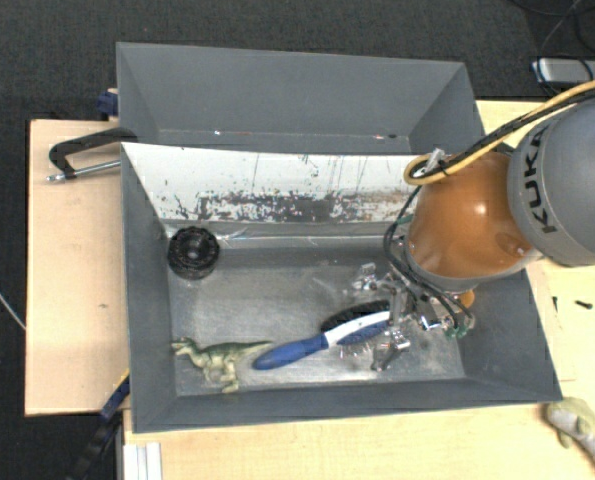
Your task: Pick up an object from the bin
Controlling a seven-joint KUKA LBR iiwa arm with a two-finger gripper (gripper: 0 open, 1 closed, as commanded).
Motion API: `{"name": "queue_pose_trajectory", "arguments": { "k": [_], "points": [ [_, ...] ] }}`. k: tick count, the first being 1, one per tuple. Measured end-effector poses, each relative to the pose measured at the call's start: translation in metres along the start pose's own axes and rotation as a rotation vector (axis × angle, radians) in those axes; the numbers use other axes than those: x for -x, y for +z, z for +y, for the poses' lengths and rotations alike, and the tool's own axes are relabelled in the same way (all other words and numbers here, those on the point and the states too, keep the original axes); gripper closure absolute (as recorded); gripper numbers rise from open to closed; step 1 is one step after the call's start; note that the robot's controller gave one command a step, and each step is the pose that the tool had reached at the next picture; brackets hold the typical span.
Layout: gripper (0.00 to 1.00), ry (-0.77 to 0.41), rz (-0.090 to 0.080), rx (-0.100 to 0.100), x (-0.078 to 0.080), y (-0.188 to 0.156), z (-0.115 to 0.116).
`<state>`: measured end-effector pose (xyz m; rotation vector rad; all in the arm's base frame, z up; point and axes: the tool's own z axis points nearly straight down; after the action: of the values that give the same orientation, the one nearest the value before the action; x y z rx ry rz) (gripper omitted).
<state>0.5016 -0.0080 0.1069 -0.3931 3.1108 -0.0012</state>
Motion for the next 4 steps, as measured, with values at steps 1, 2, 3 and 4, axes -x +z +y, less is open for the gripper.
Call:
{"name": "queue_pose_trajectory", "arguments": {
  "k": [1, 2, 3, 4],
  "points": [
    [0.0, 0.034, -0.002, 0.002, -0.003, 0.035, -0.006],
    [0.0, 0.034, 0.0, 0.002, -0.002, 0.034, -0.006],
    [1.0, 0.034, -0.006, 0.001, 0.001, 0.032, -0.006],
    [1.0, 0.034, -0.004, 0.0, 0.003, -0.025, -0.006]
  ]
}}
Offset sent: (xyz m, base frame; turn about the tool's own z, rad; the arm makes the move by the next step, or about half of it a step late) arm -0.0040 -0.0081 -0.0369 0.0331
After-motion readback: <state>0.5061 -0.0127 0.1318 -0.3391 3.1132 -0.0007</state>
